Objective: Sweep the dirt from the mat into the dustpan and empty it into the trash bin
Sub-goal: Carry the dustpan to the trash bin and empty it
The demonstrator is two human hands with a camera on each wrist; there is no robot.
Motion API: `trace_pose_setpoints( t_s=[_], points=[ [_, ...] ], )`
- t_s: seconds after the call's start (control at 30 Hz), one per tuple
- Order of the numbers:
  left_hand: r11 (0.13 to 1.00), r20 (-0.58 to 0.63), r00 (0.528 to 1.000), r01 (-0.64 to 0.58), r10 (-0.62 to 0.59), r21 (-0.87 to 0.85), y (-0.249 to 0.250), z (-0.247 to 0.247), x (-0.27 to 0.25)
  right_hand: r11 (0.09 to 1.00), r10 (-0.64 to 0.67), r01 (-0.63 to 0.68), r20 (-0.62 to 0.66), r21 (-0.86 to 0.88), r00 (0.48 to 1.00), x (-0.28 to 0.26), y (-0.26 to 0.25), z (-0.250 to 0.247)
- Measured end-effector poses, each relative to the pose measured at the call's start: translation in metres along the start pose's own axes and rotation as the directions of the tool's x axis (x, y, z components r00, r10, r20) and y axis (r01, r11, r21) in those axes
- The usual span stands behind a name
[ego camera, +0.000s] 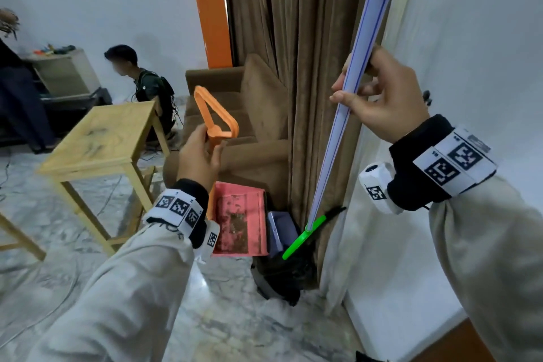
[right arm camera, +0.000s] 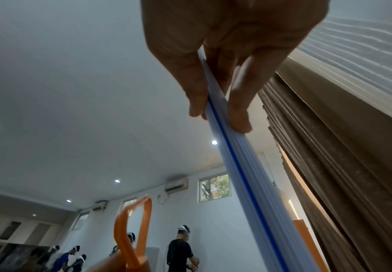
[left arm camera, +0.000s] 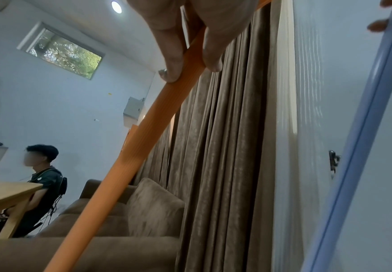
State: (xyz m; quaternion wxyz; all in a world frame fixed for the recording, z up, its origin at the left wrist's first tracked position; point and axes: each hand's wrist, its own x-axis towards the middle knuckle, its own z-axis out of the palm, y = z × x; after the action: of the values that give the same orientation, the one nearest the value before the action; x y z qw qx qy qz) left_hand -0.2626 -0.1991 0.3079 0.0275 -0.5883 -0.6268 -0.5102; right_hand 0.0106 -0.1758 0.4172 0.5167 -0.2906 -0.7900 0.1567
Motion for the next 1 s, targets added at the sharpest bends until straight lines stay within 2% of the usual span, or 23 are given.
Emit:
trace_pose_setpoints(
  t_s=[0.17, 0.4, 0.6, 0.8, 1.0],
  points=[
    [1.000, 0.024, 1.000, 0.011, -0.012, 0.025, 0.000, 0.015, -0.008, 0.998, -0.035, 0.036, -0.028, 0.044, 0.999, 0.002, -0.009, -0.008],
    [1.000, 0.089, 0.996, -0.002, 0.000, 0.026, 0.007, 0.018, -0.003, 0.991, -0.118, 0.126, -0.168, 0.037, 0.979, 0.009, -0.029, -0.014],
    [0.997, 0.198, 0.978, -0.066, 0.058, 0.030, 0.021, 0.032, 0.004, 0.993, -0.041, 0.072, -0.309, 0.091, 0.950, 0.003, -0.013, 0.019],
    [0.997, 0.260, 0.963, -0.079, 0.074, 0.010, 0.021, 0.042, -0.003, 0.980, 0.109, -0.075, -0.186, 0.183, 0.977, -0.023, 0.045, 0.061],
    [0.998, 0.249, 0.967, -0.056, 0.049, 0.022, 0.018, 0.027, -0.004, 0.965, 0.221, -0.212, -0.043, 0.154, 0.974, -0.038, 0.066, 0.056]
  ],
)
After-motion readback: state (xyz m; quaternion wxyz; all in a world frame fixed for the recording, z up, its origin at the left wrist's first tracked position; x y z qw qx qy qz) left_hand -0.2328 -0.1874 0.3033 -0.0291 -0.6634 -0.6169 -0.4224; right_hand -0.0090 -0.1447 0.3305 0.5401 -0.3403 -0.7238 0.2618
